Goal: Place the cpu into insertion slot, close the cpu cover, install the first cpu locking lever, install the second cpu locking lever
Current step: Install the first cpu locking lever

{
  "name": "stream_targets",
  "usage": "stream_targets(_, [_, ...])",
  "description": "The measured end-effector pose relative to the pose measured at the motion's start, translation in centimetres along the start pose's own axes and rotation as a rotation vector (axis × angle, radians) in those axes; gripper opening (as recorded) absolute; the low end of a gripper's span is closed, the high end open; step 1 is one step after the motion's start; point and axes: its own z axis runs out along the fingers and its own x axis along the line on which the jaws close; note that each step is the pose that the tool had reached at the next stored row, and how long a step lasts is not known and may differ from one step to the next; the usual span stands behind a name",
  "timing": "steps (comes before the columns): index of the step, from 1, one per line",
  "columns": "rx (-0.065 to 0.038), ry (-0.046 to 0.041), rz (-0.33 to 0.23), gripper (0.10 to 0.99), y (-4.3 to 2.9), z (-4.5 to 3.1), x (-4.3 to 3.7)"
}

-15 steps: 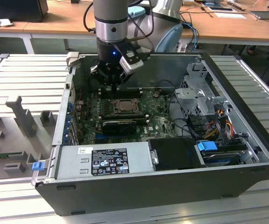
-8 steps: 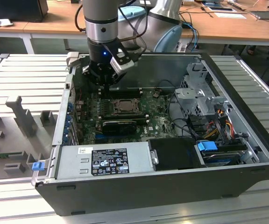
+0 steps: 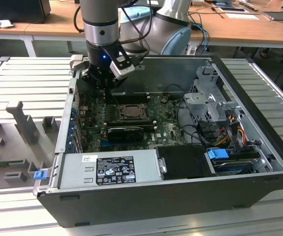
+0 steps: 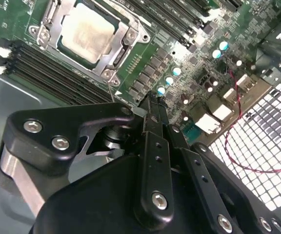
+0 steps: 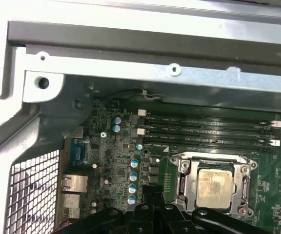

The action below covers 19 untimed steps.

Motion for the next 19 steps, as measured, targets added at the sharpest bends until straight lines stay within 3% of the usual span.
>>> stream_targets(11, [-0.001, 0.0, 0.001, 0.106, 0.3, 0.06, 1.33])
stream_targets(19, [-0.002, 0.0004, 0.001, 0.106, 0.34, 0.09, 1.21])
